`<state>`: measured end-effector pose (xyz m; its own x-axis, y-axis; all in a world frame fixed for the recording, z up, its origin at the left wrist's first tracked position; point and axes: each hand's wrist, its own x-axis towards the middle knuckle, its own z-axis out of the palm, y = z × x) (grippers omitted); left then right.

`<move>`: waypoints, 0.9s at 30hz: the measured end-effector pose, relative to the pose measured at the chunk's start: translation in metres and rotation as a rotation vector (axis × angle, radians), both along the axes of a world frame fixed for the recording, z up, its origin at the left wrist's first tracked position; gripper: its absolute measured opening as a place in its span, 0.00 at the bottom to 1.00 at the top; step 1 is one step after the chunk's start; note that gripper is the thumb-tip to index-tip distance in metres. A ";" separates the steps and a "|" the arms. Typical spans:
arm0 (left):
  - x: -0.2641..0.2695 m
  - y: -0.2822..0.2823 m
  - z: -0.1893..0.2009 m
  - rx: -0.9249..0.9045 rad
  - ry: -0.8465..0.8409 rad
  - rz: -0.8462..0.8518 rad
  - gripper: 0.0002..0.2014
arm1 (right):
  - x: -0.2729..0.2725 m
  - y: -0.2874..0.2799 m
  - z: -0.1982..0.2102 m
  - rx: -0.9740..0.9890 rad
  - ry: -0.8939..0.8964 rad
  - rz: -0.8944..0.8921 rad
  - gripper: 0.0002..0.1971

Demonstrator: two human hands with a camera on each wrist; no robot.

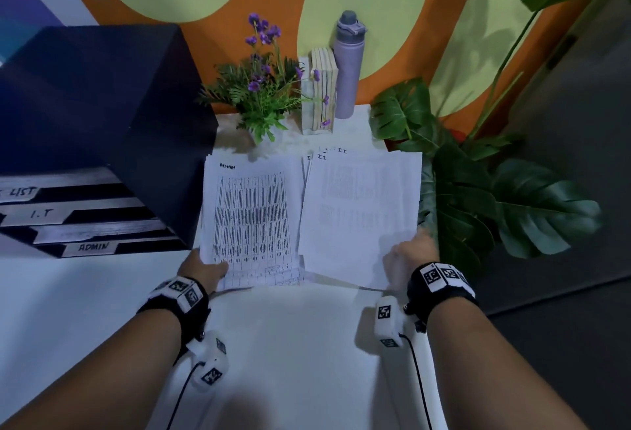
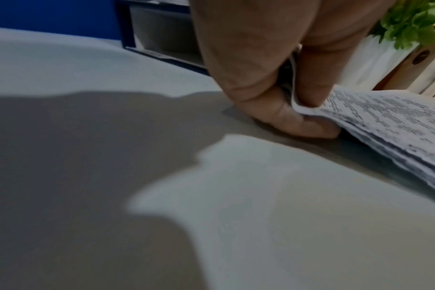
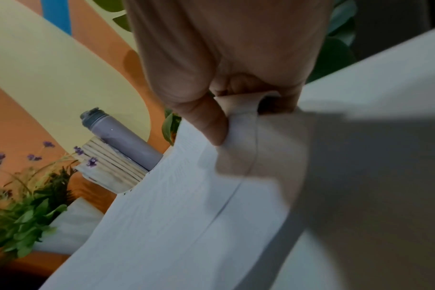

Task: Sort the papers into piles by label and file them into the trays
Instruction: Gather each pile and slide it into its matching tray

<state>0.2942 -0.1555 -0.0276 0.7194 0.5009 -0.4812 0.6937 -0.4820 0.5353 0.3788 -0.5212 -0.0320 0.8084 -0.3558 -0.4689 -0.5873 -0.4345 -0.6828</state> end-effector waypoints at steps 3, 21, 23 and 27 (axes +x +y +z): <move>-0.031 0.008 -0.001 -0.023 0.005 -0.063 0.04 | -0.020 0.003 0.000 0.093 -0.005 -0.024 0.18; -0.208 0.104 0.017 -0.048 0.386 -0.128 0.08 | -0.153 0.061 0.052 0.631 -0.304 -0.289 0.21; -0.228 0.119 0.019 -0.028 0.406 -0.080 0.11 | -0.162 0.076 0.063 0.708 -0.316 -0.244 0.21; -0.251 0.147 0.028 -0.010 0.391 -0.004 0.31 | -0.175 0.116 0.080 0.801 -0.275 -0.114 0.22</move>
<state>0.0430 -0.0087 0.0002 0.4825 0.4925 -0.7243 0.8446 -0.4807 0.2358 0.2033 -0.4047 0.0478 0.9098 -0.0866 -0.4058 -0.3663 0.2921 -0.8835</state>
